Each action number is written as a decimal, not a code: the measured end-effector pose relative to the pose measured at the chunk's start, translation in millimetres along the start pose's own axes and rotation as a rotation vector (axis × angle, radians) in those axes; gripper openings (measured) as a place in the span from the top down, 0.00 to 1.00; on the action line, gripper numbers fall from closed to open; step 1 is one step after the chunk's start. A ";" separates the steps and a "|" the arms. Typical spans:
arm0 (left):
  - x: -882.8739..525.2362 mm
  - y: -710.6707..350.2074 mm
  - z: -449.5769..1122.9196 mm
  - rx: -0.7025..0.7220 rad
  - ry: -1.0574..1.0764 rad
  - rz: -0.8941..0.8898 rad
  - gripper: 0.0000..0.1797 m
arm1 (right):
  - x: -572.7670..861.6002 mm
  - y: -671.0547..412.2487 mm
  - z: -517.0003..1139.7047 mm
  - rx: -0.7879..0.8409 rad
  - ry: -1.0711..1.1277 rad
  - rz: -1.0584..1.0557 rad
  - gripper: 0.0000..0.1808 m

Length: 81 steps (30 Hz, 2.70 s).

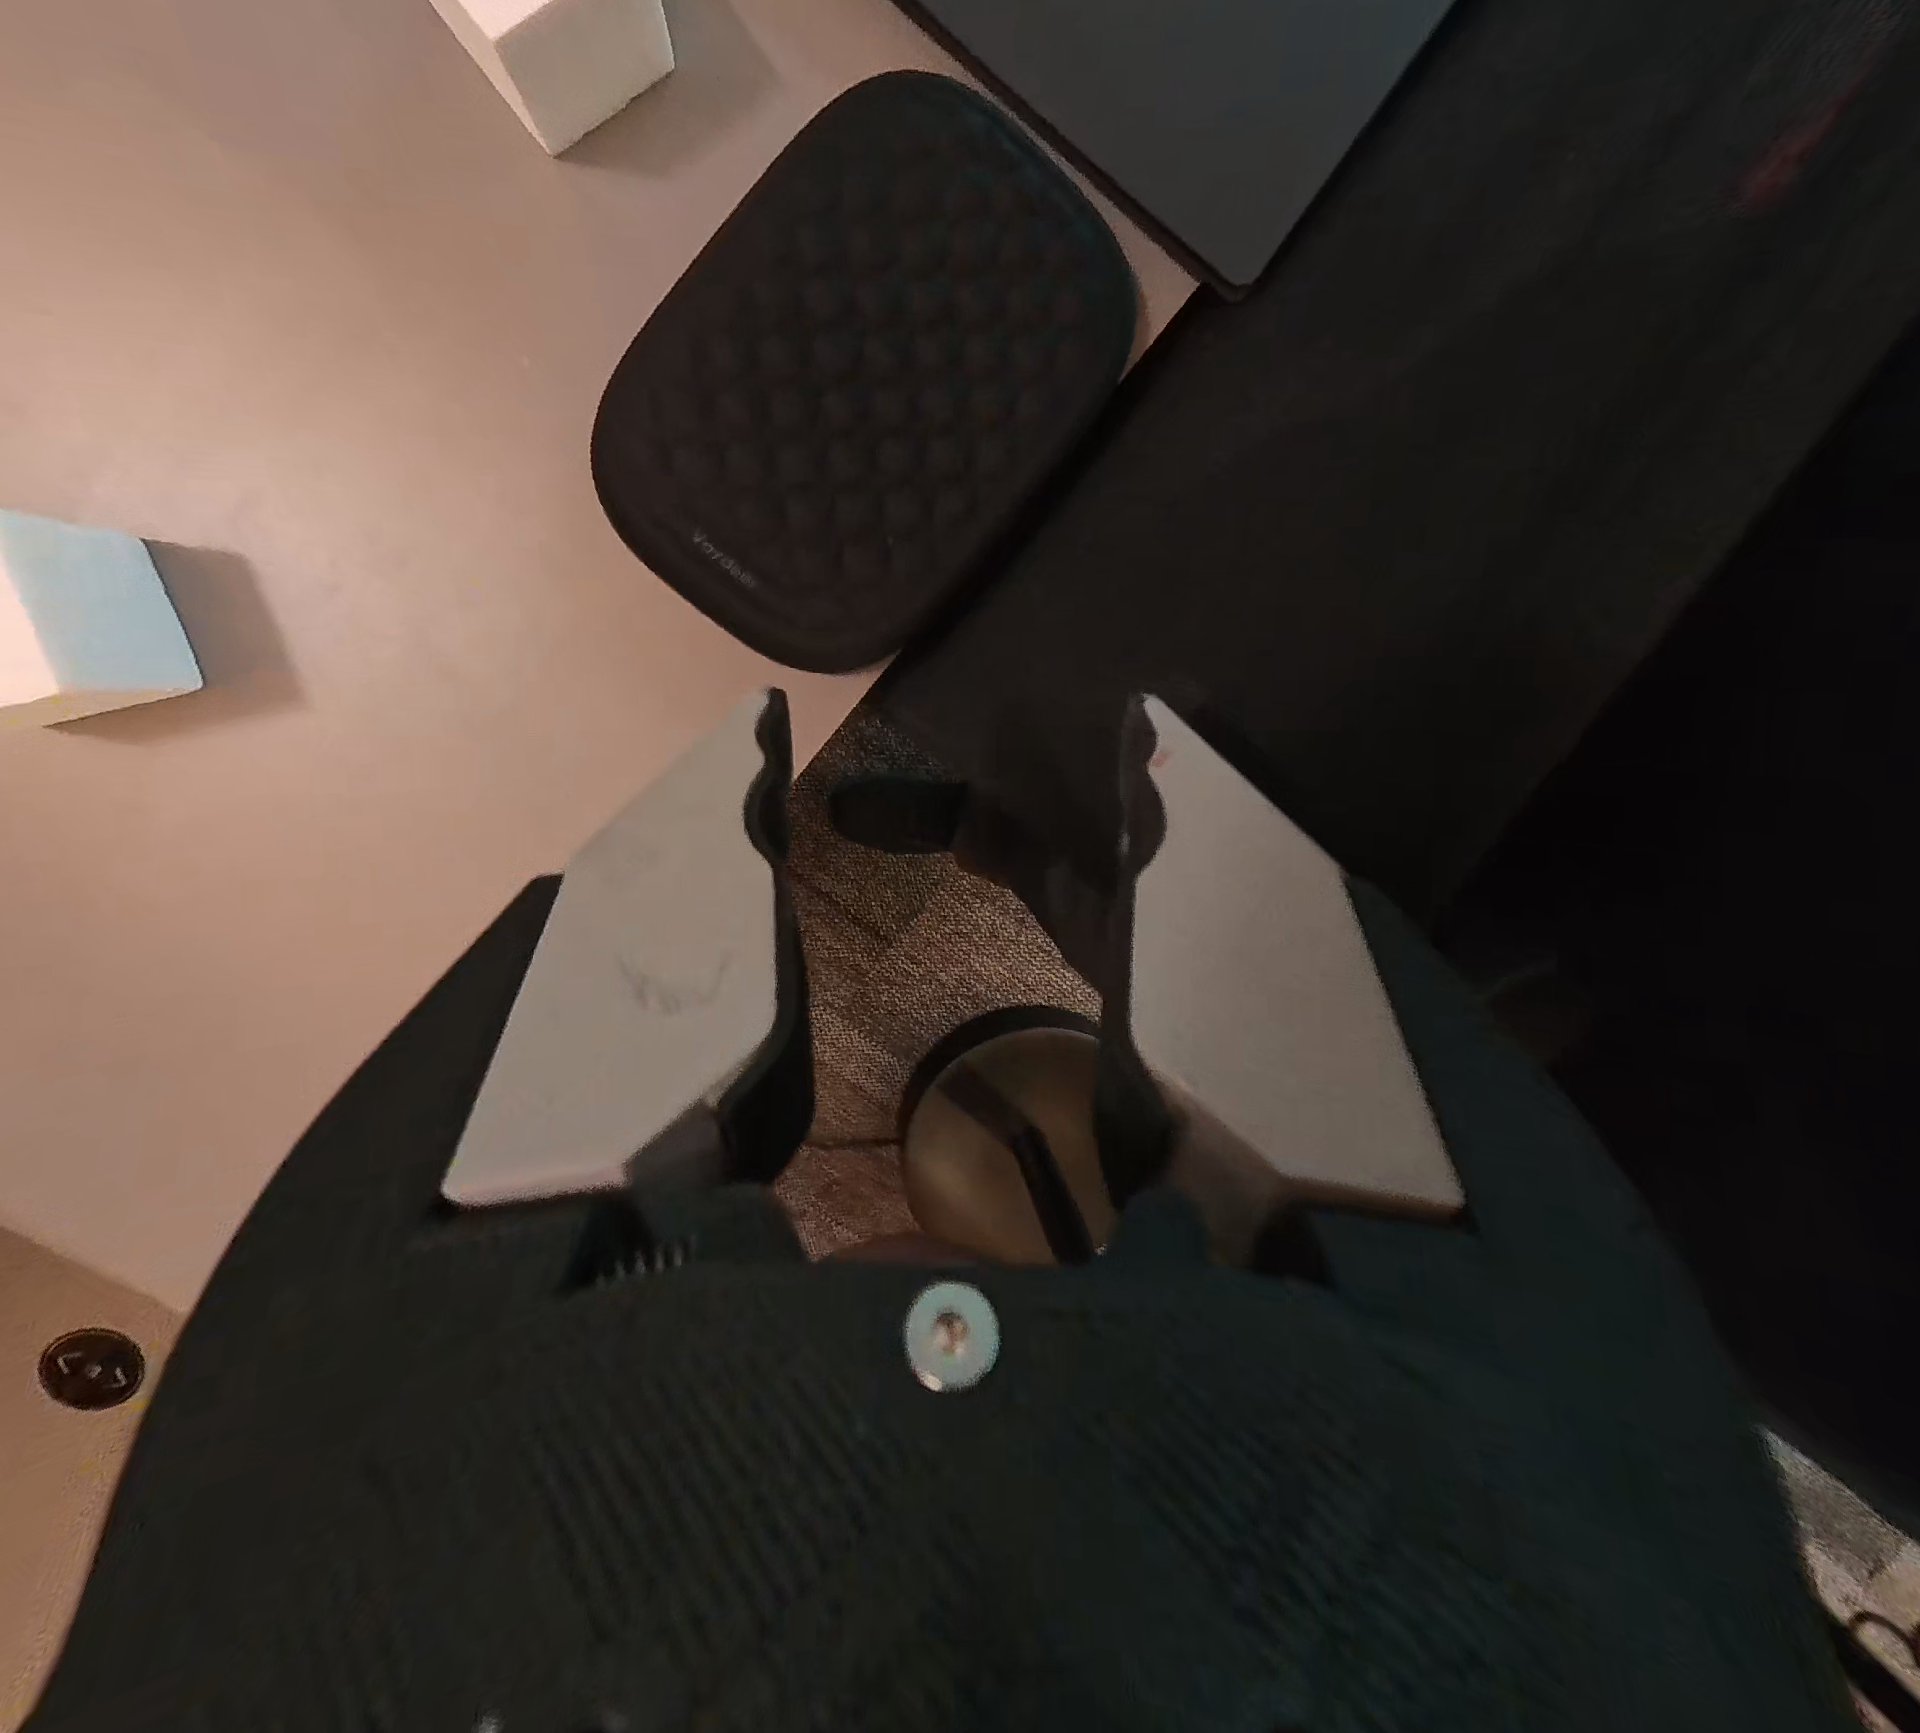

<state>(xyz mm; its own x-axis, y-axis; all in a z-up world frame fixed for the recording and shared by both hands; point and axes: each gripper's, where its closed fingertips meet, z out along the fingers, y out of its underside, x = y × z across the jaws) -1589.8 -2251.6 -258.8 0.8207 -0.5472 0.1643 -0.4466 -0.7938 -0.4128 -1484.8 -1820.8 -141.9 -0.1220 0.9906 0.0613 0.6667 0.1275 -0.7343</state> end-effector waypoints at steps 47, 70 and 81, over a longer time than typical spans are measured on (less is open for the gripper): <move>-129.2 -457.0 -2.6 0.182 0.068 0.756 0.69 | -272.1 89.0 -164.3 0.321 0.445 0.511 0.61; -139.0 -448.1 16.1 0.138 0.074 0.729 0.52 | -270.3 92.4 -183.7 0.311 0.491 0.505 0.61; -84.7 -338.7 -78.1 0.430 0.108 0.839 0.59 | -277.8 91.6 -186.7 0.315 0.509 0.515 0.62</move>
<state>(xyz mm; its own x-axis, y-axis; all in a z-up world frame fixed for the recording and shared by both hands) -1535.9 -1957.2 -63.0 0.2450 -0.9333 -0.2625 -0.6885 0.0232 -0.7248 -1252.6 -2075.2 -99.9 0.5478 0.8314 -0.0929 0.2989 -0.2983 -0.9065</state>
